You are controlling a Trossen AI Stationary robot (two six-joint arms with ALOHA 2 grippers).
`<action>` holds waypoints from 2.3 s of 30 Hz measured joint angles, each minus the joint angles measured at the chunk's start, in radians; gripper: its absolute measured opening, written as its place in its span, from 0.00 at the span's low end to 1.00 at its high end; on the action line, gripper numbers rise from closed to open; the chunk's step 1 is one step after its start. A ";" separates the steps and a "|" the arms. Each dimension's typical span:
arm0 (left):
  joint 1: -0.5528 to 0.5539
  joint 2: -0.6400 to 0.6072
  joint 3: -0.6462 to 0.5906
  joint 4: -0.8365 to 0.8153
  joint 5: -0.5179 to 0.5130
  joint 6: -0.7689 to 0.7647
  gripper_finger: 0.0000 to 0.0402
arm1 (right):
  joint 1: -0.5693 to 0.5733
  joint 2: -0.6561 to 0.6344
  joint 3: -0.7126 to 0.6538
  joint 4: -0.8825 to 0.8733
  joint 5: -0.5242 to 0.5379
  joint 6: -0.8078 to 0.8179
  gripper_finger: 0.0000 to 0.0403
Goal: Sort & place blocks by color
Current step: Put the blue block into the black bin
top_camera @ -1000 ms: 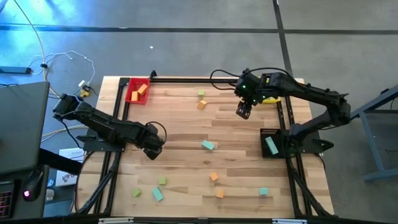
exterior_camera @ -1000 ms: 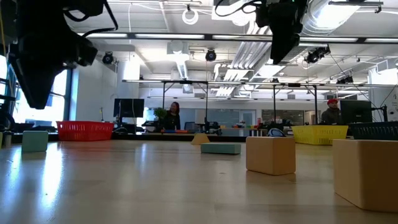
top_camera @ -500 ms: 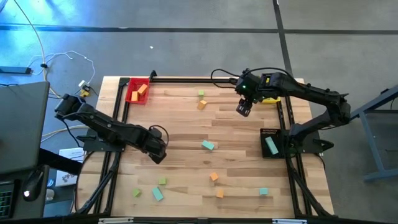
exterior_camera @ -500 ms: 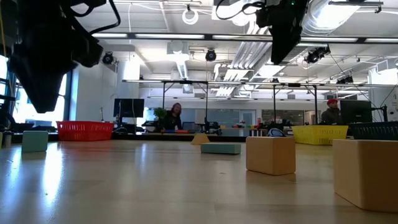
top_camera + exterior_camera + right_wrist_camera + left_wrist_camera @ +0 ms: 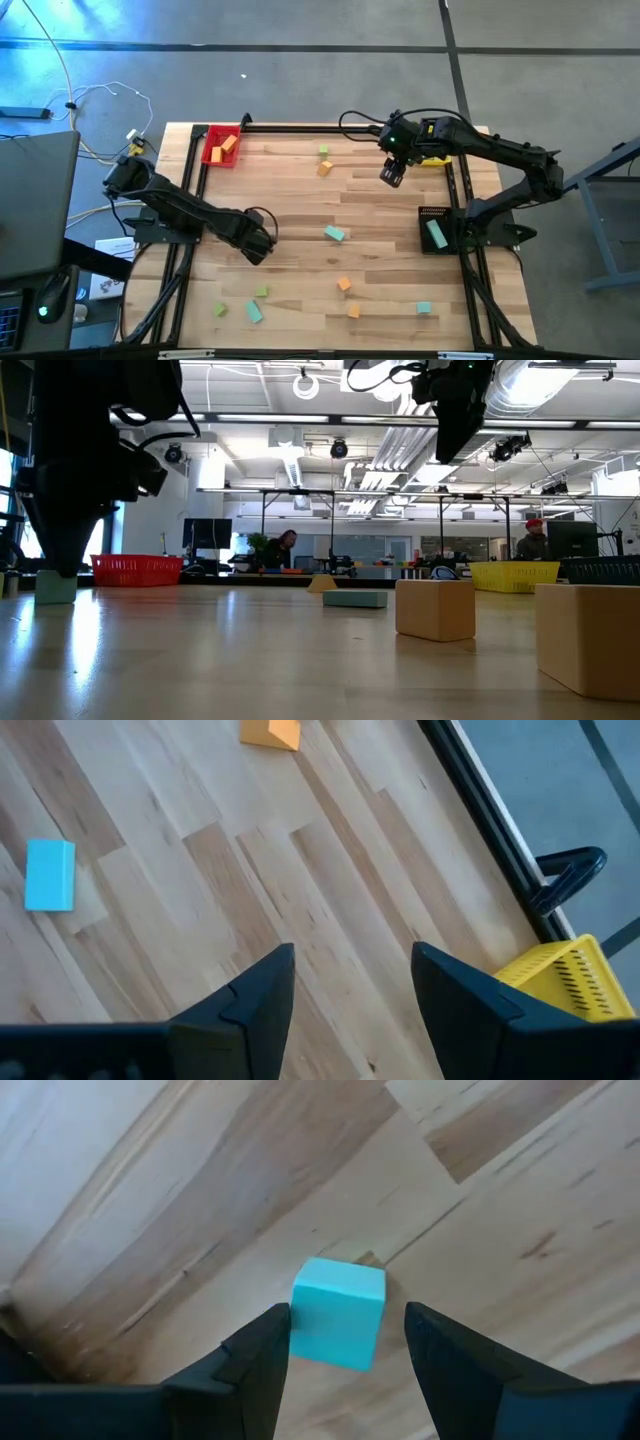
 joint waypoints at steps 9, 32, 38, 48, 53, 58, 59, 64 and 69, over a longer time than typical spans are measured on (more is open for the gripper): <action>0.000 0.054 0.000 0.003 -0.023 0.042 0.46 | 0.003 0.000 0.000 -0.008 -0.010 0.045 0.47; 0.051 -0.010 0.000 0.144 -0.103 0.437 0.26 | 0.186 0.000 0.000 0.068 -0.010 0.138 0.47; 0.135 -0.091 0.000 0.335 -0.093 0.581 0.27 | 0.233 0.000 0.000 0.095 -0.010 0.078 0.47; 0.318 -0.183 0.000 0.703 0.068 0.749 0.27 | 0.329 0.000 0.000 0.125 0.007 -0.094 0.47; 0.412 -0.190 0.000 0.871 0.228 0.799 0.27 | 0.402 0.000 0.000 0.199 0.036 -0.185 0.47; 0.492 -0.189 0.000 1.017 0.354 0.812 0.28 | 0.471 0.000 0.000 0.285 0.119 -0.286 0.47; 0.504 -0.189 0.000 1.052 0.374 0.811 0.28 | 0.483 0.000 0.000 0.307 0.135 -0.306 0.47; 0.558 -0.189 0.000 1.246 0.474 0.757 0.27 | 0.525 0.000 0.000 0.417 0.205 -0.407 0.47; 0.579 -0.189 0.000 1.399 0.503 0.704 0.28 | 0.543 0.000 0.000 0.535 0.281 -0.518 0.47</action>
